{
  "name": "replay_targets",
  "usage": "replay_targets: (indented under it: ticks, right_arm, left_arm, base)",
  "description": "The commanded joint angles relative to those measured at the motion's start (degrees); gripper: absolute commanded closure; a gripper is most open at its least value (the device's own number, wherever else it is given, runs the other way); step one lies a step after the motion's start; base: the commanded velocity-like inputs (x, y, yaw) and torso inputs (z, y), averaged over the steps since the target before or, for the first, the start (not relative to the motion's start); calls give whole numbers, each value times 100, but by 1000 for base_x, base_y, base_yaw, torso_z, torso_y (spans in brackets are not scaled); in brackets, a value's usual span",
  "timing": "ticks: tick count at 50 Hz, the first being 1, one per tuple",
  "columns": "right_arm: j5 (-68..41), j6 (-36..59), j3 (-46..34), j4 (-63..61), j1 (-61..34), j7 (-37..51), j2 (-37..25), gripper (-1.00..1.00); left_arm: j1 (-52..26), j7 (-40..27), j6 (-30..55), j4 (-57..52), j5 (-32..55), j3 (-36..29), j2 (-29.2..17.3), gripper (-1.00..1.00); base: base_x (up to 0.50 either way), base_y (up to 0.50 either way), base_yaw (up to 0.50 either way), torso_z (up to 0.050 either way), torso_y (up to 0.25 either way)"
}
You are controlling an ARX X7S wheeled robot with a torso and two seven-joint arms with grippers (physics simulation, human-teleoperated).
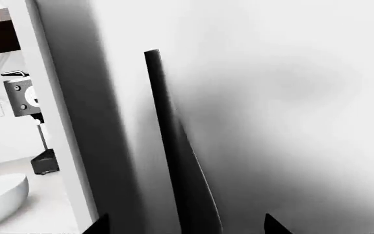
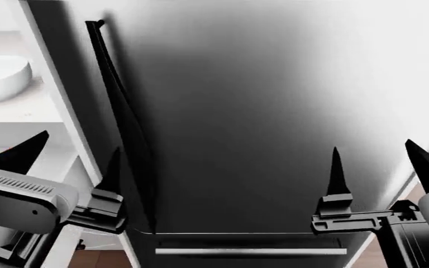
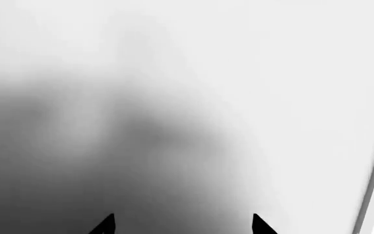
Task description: Place the bar in the bowl and close the drawer.
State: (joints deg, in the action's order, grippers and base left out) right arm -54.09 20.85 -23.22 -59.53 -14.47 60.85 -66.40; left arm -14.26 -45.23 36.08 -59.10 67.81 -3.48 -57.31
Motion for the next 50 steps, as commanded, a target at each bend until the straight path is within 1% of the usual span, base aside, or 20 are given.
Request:
replay_targets:
  ticks: [1, 17, 32, 50]
  right_arm:
    - [-84, -496, -851, -33, -499, 587, -599, -100]
    - [5, -775, -1408, -28, -832, 758, -791, -100]
    - [-14, -867, -1758, -30, -1143, 855, -874, -100]
    - [-27, -1103, -2764, -29, -2046, 1056, -1041, -100]
  left_arm:
    - [-72, -217, -198, -62, 121, -132, -337, -100]
    - [-54, -325, -550, -56, 12, -461, -576, -100]
    - [-101, -351, -672, 9, -33, -616, -626, -100]
    - [-152, -393, -789, 32, -25, -709, -715, -100]
  base:
    - [0, 500, 0, 50, 18]
    - [0, 500, 0, 50, 18]
    - [0, 500, 0, 50, 18]
    - [0, 500, 0, 50, 18]
